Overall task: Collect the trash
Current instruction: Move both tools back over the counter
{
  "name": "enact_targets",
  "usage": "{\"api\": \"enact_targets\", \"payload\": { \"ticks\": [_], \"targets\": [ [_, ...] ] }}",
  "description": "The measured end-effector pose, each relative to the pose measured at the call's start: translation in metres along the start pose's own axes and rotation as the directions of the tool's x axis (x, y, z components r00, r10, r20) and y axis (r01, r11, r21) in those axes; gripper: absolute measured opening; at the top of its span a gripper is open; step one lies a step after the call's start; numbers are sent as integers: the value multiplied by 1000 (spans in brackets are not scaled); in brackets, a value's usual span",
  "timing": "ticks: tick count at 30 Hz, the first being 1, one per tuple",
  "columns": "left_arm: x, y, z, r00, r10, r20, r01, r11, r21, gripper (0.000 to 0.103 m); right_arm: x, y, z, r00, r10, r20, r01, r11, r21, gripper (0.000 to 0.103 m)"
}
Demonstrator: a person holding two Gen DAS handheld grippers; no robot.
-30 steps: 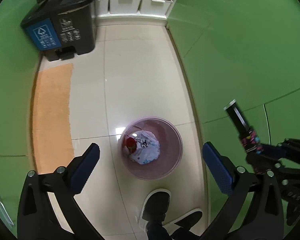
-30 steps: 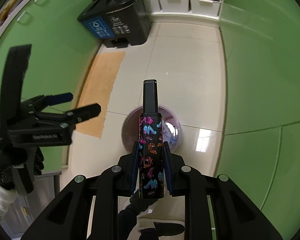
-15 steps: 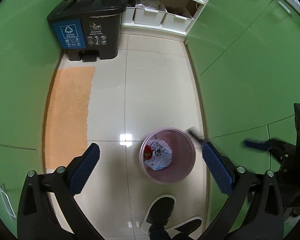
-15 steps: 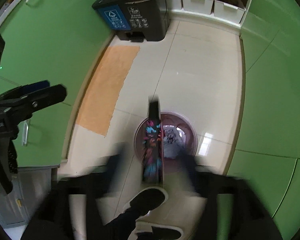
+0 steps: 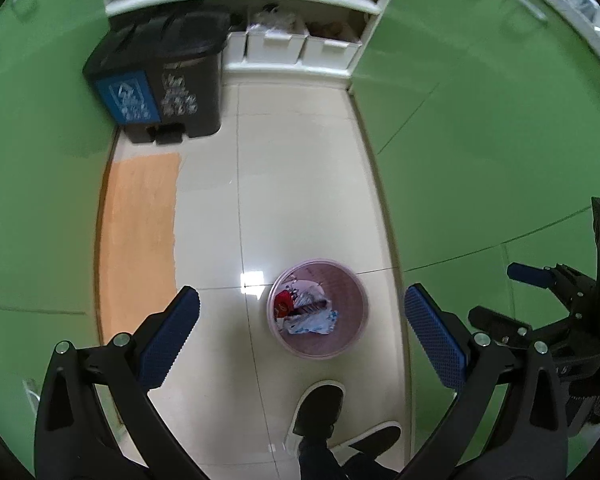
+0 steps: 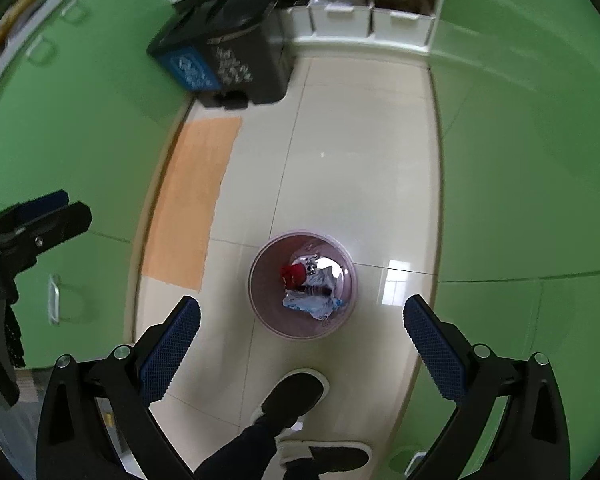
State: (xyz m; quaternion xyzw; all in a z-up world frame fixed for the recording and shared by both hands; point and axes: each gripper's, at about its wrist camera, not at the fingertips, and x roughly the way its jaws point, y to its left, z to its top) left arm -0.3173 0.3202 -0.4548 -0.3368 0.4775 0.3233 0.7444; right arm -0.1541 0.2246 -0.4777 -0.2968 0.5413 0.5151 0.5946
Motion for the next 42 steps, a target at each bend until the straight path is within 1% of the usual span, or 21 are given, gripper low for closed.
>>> {"api": "enact_targets", "payload": {
  "ticks": [4, 7, 10, 13, 16, 17, 19, 21, 24, 25, 26, 27, 28, 29, 30, 32, 33, 34, 38, 40, 42],
  "targets": [
    [-59, -25, 16, 1000, -12, 22, 11, 999, 37, 100, -67, -5, 1, 999, -4, 52, 2, 999, 46, 97],
    [-105, -46, 28, 999, -28, 40, 25, 997, 70, 100, -128, -7, 0, 994, -15, 107, 8, 998, 69, 97],
    [-151, -70, 39, 996, -49, 68, 42, 994, 105, 100, -200, -12, -6, 984, -30, 178, 12, 995, 102, 97],
    [-194, -99, 51, 992, -73, 99, 58, 987, 152, 100, -255, -19, -13, 971, -47, 236, 14, 991, 136, 97],
    [-232, -135, 60, 986, -107, 126, 78, 973, 219, 100, -316, -33, -29, 948, -84, 306, 25, 981, 192, 97],
    [-241, -146, 63, 984, -118, 131, 83, 967, 240, 100, -330, -38, -34, 942, -97, 320, 30, 978, 207, 97],
    [-263, -175, 69, 977, -153, 145, 105, 950, 294, 100, -365, -51, -49, 923, -141, 358, 49, 966, 253, 97],
    [-275, -198, 73, 972, -181, 152, 121, 934, 335, 100, -390, -64, -62, 905, -183, 385, 63, 951, 303, 97],
    [-291, -239, 79, 960, -235, 154, 154, 898, 411, 100, -426, -91, -93, 871, -260, 416, 83, 914, 397, 97],
    [-295, -255, 81, 955, -256, 150, 168, 883, 438, 100, -440, -104, -107, 856, -296, 423, 92, 894, 439, 97],
    [-297, -268, 82, 951, -271, 146, 178, 870, 460, 100, -448, -111, -116, 847, -319, 426, 97, 879, 466, 97],
    [-301, -288, 82, 946, -294, 138, 191, 848, 494, 100, -459, -122, -130, 834, -349, 428, 100, 858, 504, 97],
    [-303, -301, 81, 942, -306, 134, 199, 835, 512, 100, -464, -128, -138, 827, -366, 428, 103, 845, 524, 97],
    [-304, -315, 80, 938, -323, 126, 210, 819, 534, 100, -474, -139, -153, 815, -395, 423, 109, 822, 559, 97],
    [-307, -334, 79, 932, -344, 114, 225, 796, 562, 100, -480, -145, -163, 807, -417, 418, 113, 804, 583, 97],
    [-311, -361, 74, 924, -371, 98, 242, 762, 600, 100, -495, -162, -191, 789, -462, 406, 118, 762, 637, 97],
    [-313, -379, 70, 917, -390, 85, 256, 738, 624, 100, -501, -168, -202, 781, -480, 400, 120, 743, 658, 97],
    [-314, -388, 66, 913, -401, 75, 266, 723, 637, 100, -509, -177, -217, 770, -504, 391, 122, 718, 685, 97],
    [-316, -442, 51, 896, -443, 29, 303, 657, 691, 100, -529, -202, -260, 744, -566, 356, 136, 650, 748, 97],
    [-316, -468, 40, 888, -460, 2, 322, 624, 712, 100, -537, -217, -278, 735, -588, 338, 143, 622, 770, 97],
    [-314, -490, 31, 884, -466, -20, 333, 599, 728, 100, -541, -231, -291, 732, -599, 324, 147, 603, 784, 97]
  ]
}}
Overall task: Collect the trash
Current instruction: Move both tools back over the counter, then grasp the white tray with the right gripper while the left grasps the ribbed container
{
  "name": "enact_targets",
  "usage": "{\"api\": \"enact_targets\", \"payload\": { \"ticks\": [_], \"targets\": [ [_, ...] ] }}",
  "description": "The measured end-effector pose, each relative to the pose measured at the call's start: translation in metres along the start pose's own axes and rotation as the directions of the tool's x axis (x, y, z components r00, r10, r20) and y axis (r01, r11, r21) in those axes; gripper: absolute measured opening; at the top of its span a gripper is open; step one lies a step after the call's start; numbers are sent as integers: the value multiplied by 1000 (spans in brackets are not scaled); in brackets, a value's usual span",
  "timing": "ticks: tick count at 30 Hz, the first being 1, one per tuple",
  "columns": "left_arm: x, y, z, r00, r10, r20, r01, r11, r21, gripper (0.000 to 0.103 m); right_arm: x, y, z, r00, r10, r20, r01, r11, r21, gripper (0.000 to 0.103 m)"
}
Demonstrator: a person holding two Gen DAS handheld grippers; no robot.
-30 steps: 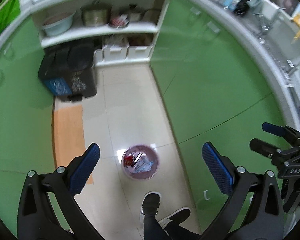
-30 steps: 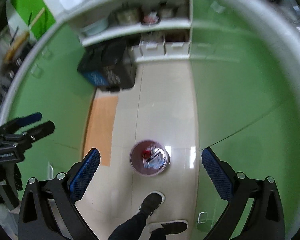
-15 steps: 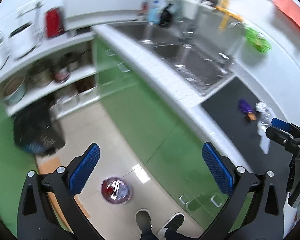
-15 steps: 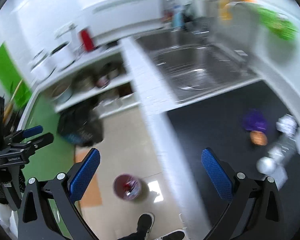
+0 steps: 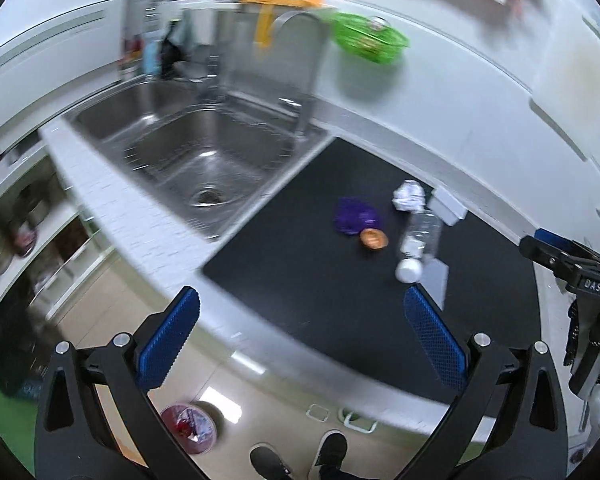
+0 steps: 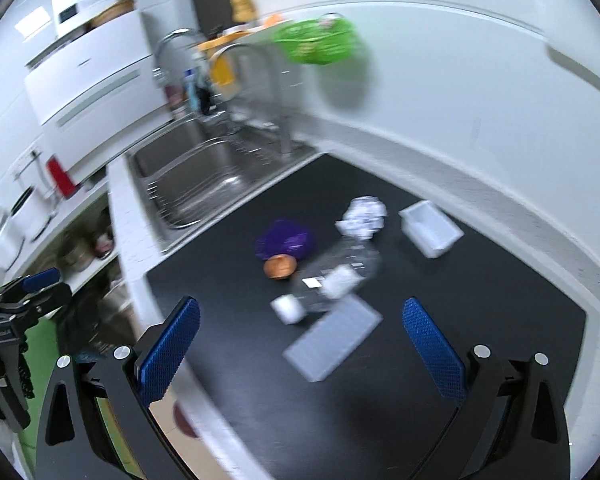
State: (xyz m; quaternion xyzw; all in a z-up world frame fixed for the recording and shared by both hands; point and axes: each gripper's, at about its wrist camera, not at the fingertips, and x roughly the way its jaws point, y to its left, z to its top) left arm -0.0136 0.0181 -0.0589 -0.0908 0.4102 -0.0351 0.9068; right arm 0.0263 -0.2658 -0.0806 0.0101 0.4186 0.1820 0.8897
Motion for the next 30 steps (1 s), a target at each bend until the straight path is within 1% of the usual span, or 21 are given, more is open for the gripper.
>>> {"api": "enact_targets", "payload": {
  "ticks": [4, 7, 12, 20, 25, 30],
  "targets": [
    [27, -40, 12, 999, -37, -24, 38, 999, 38, 100, 5, -36, 5, 1000, -25, -6, 25, 1000, 18, 97],
    [46, -62, 18, 998, -46, -43, 48, 998, 51, 100, 15, -62, 13, 999, -35, -19, 35, 999, 19, 97],
    [77, -92, 26, 996, -51, -78, 56, 996, 62, 100, 34, -91, 24, 998, -39, -42, 40, 999, 8, 97],
    [109, -116, 33, 994, -39, -105, 45, 998, 49, 100, 85, -131, 48, 995, -46, -92, 44, 999, -23, 97],
    [122, -118, 34, 993, -20, -120, 23, 999, 24, 100, 127, -154, 62, 989, -43, -139, 39, 999, -31, 97],
    [133, -117, 34, 991, -2, -131, 2, 1000, -3, 100, 159, -169, 69, 983, -43, -177, 35, 998, -49, 97]
  ]
}}
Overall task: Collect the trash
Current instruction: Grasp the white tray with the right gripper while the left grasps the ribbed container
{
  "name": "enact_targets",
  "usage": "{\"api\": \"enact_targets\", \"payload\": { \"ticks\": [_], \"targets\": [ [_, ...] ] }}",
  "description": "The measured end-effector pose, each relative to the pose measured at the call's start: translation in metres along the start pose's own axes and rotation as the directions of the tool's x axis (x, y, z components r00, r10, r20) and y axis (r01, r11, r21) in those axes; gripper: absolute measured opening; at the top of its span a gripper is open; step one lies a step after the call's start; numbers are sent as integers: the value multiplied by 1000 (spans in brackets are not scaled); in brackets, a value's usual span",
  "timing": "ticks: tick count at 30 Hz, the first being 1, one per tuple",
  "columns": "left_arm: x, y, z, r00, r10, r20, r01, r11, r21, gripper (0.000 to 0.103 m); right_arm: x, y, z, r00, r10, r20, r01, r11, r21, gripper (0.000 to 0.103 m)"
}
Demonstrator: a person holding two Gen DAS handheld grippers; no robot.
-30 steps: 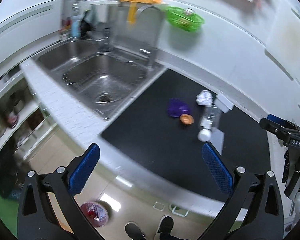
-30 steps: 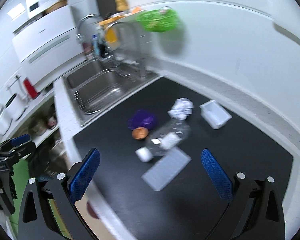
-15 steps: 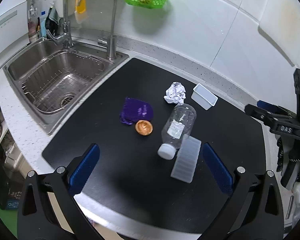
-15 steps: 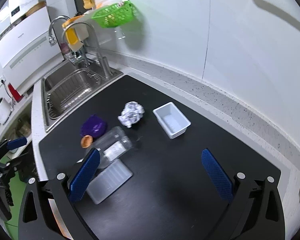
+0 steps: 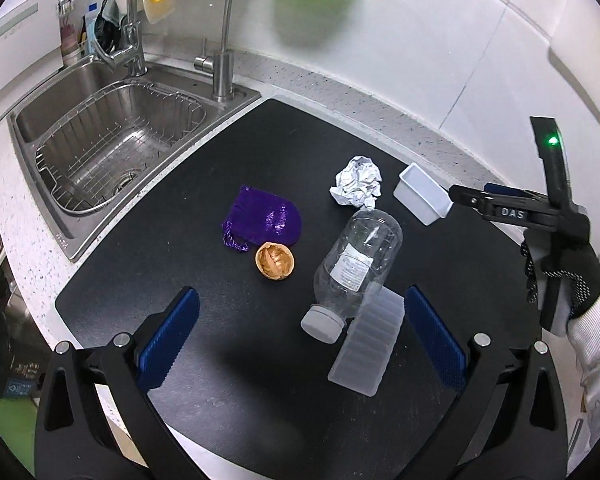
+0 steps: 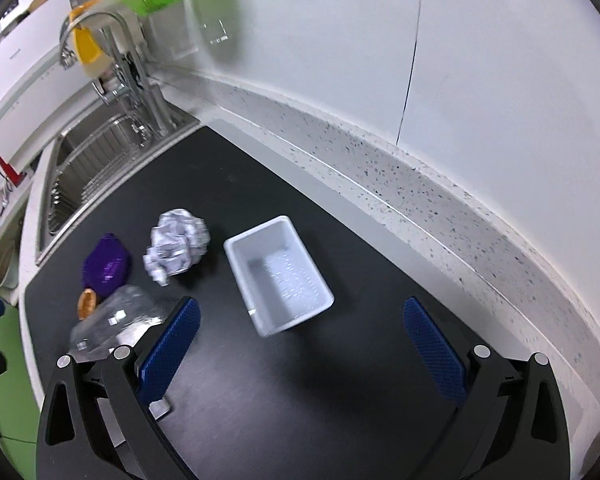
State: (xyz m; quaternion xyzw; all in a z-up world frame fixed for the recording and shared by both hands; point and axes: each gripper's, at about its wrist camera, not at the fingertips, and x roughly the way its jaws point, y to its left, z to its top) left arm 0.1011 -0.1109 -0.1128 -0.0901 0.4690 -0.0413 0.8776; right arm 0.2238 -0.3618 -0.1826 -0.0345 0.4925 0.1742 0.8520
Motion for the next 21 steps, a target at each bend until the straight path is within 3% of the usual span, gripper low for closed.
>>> {"api": "enact_targets", "payload": {
  "ticks": [5, 13, 15, 17, 21],
  "targets": [
    [10, 2, 1, 1000, 15, -12, -15, 1000, -27, 100, 22, -14, 9, 1000, 10, -14, -10, 1000, 11, 96],
    [26, -1, -1, 999, 10, -46, -12, 999, -36, 100, 56, -17, 12, 993, 52, -104, -54, 998, -13, 45],
    [28, -3, -2, 999, 5, -54, -7, 999, -33, 100, 58, -15, 11, 992, 61, -115, -63, 998, -12, 14],
    [30, -5, -3, 998, -2, -59, 1, 1000, -30, 100, 57, -13, 8, 991, 68, -117, -70, 997, -17, 2],
    [30, -10, -4, 998, -19, -62, 18, 1000, -21, 100, 47, -12, 4, 992, 81, -99, -81, 997, -4, 2]
  ]
}}
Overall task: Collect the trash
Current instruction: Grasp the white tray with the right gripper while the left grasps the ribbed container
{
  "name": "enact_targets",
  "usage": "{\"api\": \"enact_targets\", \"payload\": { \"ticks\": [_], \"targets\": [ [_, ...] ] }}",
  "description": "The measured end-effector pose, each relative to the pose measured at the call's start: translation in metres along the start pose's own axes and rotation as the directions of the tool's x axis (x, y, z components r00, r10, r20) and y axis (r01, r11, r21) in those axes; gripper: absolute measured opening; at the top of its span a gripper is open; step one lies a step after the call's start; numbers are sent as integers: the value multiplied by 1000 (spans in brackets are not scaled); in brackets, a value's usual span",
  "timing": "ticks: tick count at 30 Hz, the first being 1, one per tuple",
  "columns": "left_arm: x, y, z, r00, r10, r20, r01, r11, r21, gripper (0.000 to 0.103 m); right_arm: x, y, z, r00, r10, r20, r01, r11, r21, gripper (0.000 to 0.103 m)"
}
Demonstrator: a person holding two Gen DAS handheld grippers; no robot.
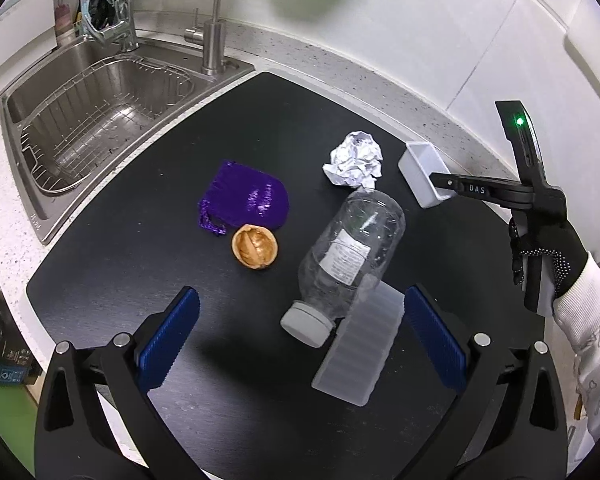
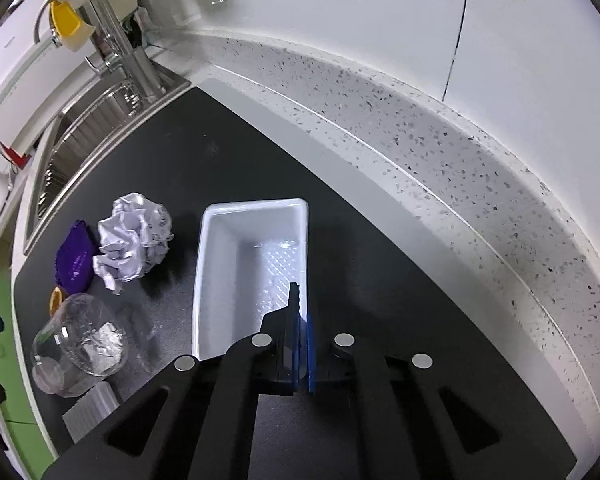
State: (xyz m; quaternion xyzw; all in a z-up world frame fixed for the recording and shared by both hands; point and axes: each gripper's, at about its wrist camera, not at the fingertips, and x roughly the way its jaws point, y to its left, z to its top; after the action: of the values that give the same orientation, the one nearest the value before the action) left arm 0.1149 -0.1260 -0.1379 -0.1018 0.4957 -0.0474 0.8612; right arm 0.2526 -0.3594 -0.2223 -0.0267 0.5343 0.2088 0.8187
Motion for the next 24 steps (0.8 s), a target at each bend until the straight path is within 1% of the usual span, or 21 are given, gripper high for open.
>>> {"api": "enact_targets", "payload": {
  "ticks": [5, 7, 11, 18, 24],
  "targets": [
    [-2, -8, -5, 1000, -20, -8, 20, 1000, 23, 100, -22, 6, -5, 999, 21, 31, -22, 999, 27, 2],
    [-2, -13, -10, 999, -27, -17, 28, 998, 50, 100, -33, 9, -9, 998, 31, 48, -33, 999, 33, 2],
    [2, -23, -24, 998, -44, -42, 48, 995, 92, 100, -41, 17, -13, 998, 39, 55, -41, 999, 32, 2],
    [25, -37, -51, 990, -83, -114, 100, 984, 149, 100, -53, 25, -28, 996, 51, 68, -53, 998, 35, 2],
    [47, -47, -65, 984, -75, -158, 105, 976, 188, 100, -57, 21, -38, 996, 52, 71, -56, 997, 47, 2]
  ]
}}
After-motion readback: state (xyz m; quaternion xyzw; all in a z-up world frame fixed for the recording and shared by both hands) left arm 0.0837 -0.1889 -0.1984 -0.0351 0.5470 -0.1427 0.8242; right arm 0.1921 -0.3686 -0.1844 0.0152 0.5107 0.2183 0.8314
